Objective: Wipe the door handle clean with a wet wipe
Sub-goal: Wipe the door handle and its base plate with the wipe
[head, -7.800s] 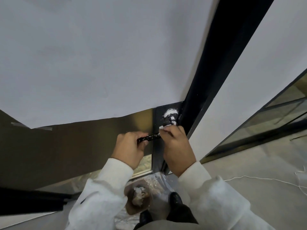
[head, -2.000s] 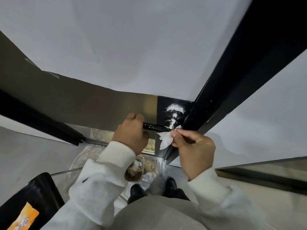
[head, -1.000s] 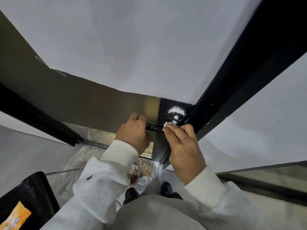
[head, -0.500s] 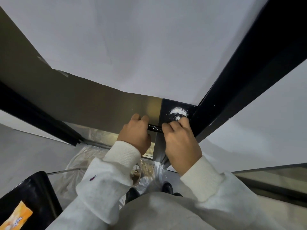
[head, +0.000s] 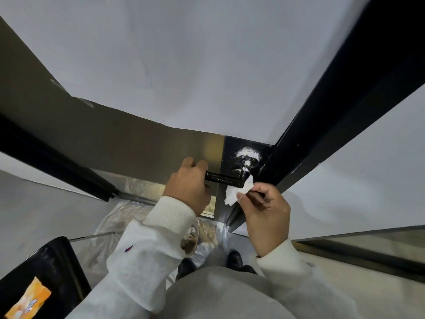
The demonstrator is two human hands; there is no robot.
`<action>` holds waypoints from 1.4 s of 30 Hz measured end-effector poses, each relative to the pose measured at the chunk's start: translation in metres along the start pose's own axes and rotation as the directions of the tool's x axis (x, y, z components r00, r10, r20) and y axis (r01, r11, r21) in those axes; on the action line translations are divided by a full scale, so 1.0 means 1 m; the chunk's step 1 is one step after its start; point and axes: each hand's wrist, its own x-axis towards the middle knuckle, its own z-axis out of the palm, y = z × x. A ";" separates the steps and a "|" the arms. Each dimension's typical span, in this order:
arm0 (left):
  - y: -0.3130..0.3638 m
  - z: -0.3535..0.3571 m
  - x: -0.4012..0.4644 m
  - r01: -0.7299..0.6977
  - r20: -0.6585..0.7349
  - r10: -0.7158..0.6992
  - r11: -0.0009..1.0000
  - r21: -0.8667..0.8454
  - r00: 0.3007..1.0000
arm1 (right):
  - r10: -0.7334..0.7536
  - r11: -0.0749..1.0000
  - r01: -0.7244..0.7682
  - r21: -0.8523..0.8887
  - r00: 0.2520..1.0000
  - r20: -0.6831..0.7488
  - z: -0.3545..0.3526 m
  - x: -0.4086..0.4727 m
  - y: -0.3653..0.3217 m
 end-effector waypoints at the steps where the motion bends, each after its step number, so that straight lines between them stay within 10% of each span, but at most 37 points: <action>1: 0.000 0.000 0.000 0.001 -0.005 -0.001 1.000 0.002 1.000 | 0.093 0.993 -0.092 0.076 0.996 -0.006 0.002 0.001 -0.001; 8: 0.003 0.001 -0.002 0.024 -0.002 -0.024 1.000 0.017 1.000 | 0.481 0.594 -0.532 0.603 0.836 0.263 0.005 0.007 -0.011; 15: 0.005 -0.001 -0.002 0.035 -0.002 -0.035 0.999 0.017 0.999 | 0.482 0.286 -0.792 0.540 0.606 0.633 0.016 0.024 -0.010; 21: 0.006 -0.001 -0.003 0.035 -0.015 -0.035 0.999 0.006 0.999 | 0.421 0.210 -0.790 0.576 0.604 0.676 0.023 0.025 -0.004; 26: 0.007 -0.003 -0.004 0.039 0.004 -0.039 0.999 0.013 0.999 | 0.442 0.349 -0.754 0.556 0.656 0.612 0.004 0.010 -0.004; 30: 0.008 -0.005 -0.004 0.030 0.028 -0.032 0.997 0.077 0.999 | 0.421 0.719 -0.508 0.474 0.861 0.284 -0.007 0.005 -0.006; 32: 0.009 -0.009 -0.003 0.016 0.052 -0.025 0.986 0.165 0.998 | 0.171 0.982 -0.171 0.084 0.985 0.017 -0.011 0.008 -0.012; 36: 0.010 -0.014 0.001 0.000 0.098 -0.022 0.975 0.220 0.995 | -0.358 0.806 0.385 -0.450 0.922 0.146 -0.004 -0.001 -0.017; 42: 0.006 -0.013 -0.003 -0.043 0.091 0.030 0.989 0.145 0.995 | -0.560 0.684 0.541 -0.489 0.819 0.123 -0.008 0.001 -0.025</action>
